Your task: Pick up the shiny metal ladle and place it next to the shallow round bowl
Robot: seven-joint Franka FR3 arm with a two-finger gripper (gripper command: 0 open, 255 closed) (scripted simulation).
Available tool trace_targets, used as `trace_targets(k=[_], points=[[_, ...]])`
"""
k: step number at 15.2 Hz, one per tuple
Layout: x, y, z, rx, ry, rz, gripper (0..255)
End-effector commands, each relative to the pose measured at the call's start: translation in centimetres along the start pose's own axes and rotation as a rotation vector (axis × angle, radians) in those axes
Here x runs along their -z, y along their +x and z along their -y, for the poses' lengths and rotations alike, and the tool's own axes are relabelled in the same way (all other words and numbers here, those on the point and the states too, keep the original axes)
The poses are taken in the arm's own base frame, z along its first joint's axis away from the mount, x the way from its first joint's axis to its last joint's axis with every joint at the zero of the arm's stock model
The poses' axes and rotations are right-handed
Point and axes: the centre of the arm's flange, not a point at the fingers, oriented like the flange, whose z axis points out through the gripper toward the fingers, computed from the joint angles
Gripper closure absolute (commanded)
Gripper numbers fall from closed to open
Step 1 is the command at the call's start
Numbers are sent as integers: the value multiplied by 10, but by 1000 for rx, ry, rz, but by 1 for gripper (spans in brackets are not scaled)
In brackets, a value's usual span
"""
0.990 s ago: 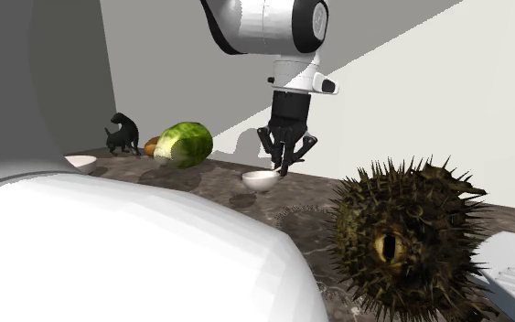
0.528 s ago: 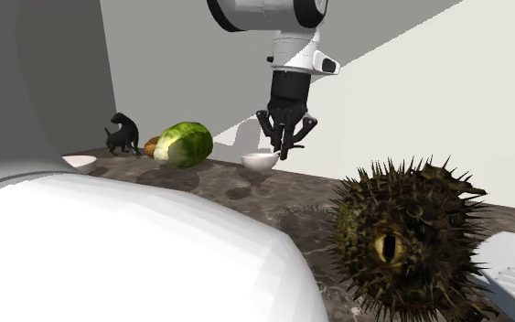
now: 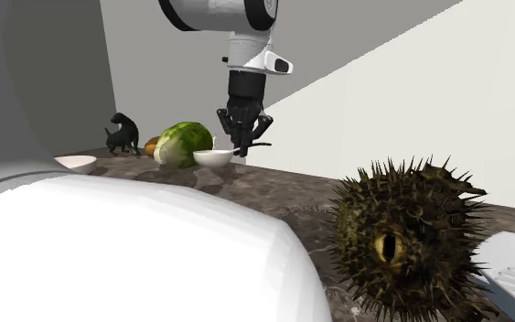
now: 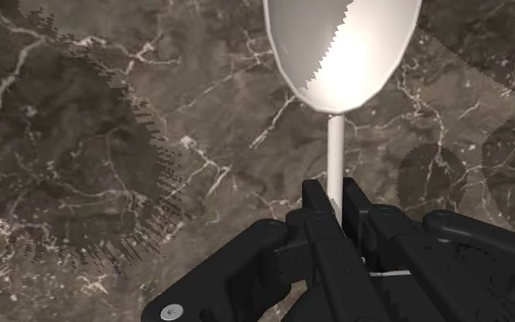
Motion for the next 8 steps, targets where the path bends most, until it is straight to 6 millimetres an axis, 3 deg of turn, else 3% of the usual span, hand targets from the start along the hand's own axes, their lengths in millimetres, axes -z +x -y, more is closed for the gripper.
trace_targets(k=[1, 8], points=[[0, -9, 27, -1, 0, 0, 255], [-11, -38, 114, -1, 0, 0, 255]])
